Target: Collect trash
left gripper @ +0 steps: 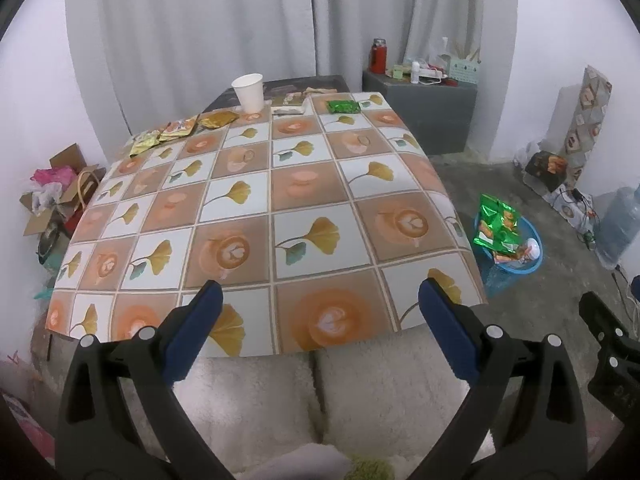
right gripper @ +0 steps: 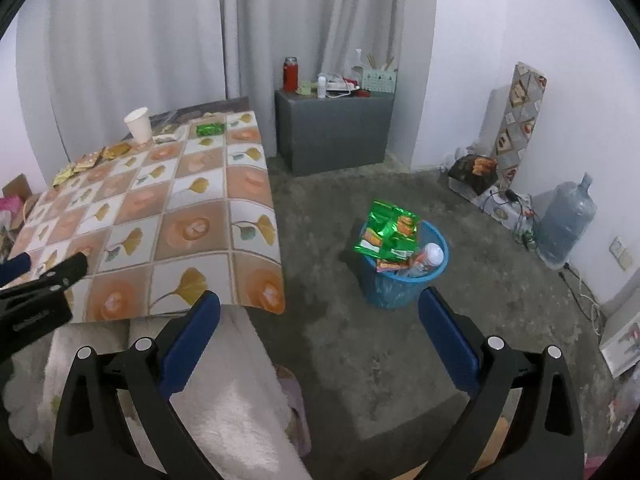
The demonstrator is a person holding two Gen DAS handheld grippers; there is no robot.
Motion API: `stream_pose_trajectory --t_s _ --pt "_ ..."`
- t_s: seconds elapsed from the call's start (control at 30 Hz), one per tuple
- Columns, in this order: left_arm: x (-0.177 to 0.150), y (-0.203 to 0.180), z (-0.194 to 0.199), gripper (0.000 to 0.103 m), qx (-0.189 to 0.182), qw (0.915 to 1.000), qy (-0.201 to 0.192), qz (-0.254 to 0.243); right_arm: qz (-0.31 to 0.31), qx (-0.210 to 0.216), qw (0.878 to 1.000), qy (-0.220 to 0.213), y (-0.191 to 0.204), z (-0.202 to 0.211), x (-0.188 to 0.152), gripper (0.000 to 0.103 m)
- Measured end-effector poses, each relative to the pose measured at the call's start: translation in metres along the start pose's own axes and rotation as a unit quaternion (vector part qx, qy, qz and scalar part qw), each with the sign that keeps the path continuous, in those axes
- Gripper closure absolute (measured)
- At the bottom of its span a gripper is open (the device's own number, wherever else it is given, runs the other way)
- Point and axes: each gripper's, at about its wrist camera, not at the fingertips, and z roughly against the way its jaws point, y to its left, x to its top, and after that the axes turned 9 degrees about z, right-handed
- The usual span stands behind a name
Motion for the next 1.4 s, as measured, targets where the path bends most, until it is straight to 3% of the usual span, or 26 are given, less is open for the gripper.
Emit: stream_pose_trajectory --t_s 0.37,1.4 --pt "-0.002 0.004 -0.001 0.009 0.014 0.9999 0.002 0.002 0.014 -0.016 1.000 0.011 -0.002 -0.006 -0.001 0.006" --pt "-0.001 0.015 0.011 0.009 0.008 0.9999 -0.009 0.012 0.009 -0.027 1.000 0.001 -0.008 0.001 -0.001 0.006"
